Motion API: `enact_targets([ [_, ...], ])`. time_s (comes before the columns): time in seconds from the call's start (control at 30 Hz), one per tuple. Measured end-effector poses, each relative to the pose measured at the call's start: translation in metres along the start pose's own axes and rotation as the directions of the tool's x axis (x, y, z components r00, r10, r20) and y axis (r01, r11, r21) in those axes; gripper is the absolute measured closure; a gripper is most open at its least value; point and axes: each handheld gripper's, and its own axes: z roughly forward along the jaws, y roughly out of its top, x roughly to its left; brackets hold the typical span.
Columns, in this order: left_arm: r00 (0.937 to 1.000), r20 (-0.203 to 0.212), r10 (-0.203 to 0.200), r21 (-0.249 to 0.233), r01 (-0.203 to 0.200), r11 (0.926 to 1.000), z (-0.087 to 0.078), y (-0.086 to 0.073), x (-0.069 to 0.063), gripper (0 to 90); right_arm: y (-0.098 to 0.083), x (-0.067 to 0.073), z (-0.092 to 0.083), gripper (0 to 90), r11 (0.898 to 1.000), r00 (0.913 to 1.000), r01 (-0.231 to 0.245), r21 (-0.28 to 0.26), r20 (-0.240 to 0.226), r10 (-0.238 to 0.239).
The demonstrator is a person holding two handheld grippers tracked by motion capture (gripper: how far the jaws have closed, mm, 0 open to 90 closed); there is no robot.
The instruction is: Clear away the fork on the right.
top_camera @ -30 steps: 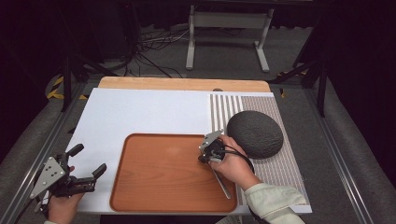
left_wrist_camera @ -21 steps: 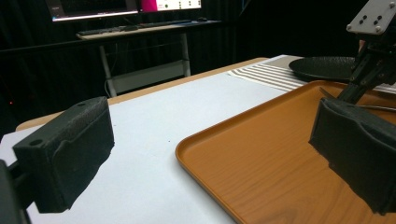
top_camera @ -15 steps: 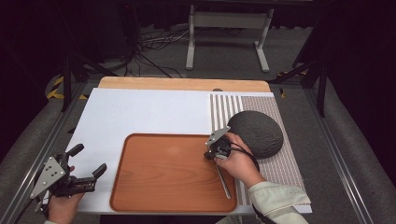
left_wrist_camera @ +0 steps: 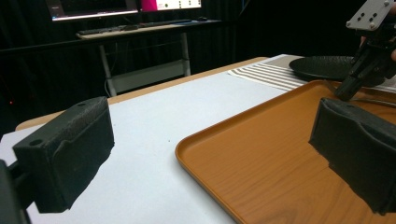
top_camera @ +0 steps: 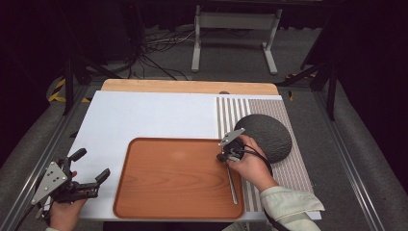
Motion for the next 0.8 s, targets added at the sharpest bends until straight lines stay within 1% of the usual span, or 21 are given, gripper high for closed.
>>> enact_targets([
  [0.3, 1.0000, -0.002, 0.000, 0.003, 0.000, 1.0000, 0.000, 0.000, 0.000, 0.5, -0.005, -0.005, -0.004, 90.0, 0.999, 0.9993, -0.033, 0.009, 0.016, 0.033],
  [0.63, 1.0000, -0.001, 0.001, 0.003, -0.001, 1.0000, 0.000, 0.000, 0.000, 0.5, -0.007, -0.007, -0.006, 90.0, 0.999, 0.9988, -0.043, 0.010, 0.023, 0.043],
  [0.67, 1.0000, -0.001, 0.001, 0.003, -0.001, 1.0000, 0.000, 0.000, 0.000, 0.5, -0.007, -0.007, -0.006, 90.0, 0.999, 0.9989, -0.045, 0.003, 0.016, 0.045],
  [0.73, 1.0000, -0.003, -0.001, 0.002, 0.001, 1.0000, 0.000, 0.000, 0.000, 0.5, -0.007, -0.007, -0.009, 88.2, 0.998, 0.9984, -0.056, -0.032, 0.001, 0.056],
  [0.8, 1.0000, -0.005, -0.001, 0.004, 0.001, 1.0000, -0.001, -0.001, 0.000, 0.5, -0.004, -0.007, -0.015, 84.8, 0.996, 0.9982, -0.058, -0.063, 0.009, 0.059],
])
